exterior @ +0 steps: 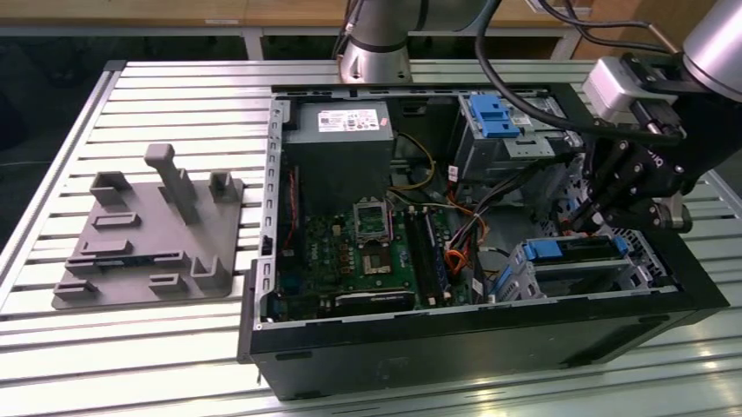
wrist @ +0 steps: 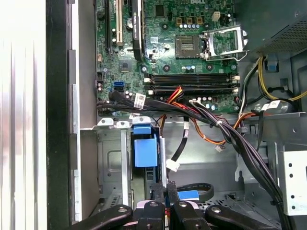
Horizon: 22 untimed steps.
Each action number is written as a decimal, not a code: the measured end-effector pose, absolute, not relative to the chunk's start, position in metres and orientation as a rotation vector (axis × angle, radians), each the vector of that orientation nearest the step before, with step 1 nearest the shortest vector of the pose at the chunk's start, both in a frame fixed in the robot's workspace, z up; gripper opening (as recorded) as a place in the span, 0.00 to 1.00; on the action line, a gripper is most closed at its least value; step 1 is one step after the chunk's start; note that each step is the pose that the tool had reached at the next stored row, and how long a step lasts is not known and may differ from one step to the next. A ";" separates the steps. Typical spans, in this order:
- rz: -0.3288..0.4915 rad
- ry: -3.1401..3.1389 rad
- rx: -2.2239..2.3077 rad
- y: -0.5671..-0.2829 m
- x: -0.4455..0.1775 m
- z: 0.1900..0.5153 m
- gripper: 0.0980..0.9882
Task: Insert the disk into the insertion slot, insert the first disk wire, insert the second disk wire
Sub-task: 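Insert the second disk wire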
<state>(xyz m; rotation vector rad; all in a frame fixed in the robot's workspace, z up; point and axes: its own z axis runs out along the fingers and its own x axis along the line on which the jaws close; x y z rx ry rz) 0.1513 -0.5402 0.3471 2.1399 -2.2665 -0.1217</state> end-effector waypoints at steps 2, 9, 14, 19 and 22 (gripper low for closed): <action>-0.122 -2.266 2.140 -0.542 0.151 0.347 0.05; -0.122 -2.266 2.139 -0.544 0.152 0.345 0.05; -0.122 -2.267 2.137 -0.545 0.153 0.344 0.05; -0.124 -2.268 2.134 -0.545 0.153 0.343 0.05; -0.125 -2.268 2.133 -0.546 0.154 0.342 0.05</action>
